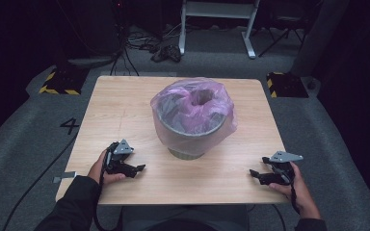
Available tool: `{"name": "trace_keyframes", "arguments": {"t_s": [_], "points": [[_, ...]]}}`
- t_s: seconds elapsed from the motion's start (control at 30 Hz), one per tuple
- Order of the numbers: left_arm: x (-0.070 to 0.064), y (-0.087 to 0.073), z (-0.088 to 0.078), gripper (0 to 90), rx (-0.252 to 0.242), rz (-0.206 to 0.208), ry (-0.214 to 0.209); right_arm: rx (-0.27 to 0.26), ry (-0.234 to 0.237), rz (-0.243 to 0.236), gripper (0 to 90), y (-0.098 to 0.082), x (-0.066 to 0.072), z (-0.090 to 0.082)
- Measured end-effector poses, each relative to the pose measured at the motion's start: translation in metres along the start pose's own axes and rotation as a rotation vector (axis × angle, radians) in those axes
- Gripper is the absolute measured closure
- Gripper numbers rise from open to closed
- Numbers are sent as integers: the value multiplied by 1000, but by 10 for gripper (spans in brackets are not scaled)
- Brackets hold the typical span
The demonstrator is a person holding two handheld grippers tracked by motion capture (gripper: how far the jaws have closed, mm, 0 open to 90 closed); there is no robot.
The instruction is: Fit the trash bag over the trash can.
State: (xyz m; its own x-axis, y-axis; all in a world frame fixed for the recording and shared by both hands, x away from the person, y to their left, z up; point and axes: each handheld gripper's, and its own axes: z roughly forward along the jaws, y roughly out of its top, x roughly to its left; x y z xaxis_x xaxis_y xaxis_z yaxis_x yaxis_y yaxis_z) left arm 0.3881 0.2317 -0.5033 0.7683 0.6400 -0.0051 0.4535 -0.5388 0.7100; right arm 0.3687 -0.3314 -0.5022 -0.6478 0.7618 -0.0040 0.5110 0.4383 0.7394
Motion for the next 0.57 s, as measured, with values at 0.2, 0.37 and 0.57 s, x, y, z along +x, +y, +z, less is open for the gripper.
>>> {"name": "trace_keyframes", "arguments": {"t_s": [0.2,0.37,0.57], "points": [[0,0,0,142,1,1,1,0,-27,19,179,-2,0,-2],[1,1,1,141,0,0,3,0,-31,18,175,-2,0,-2],[1,1,2,141,0,-1,2,0,-29,18,174,-2,0,-2]]}}
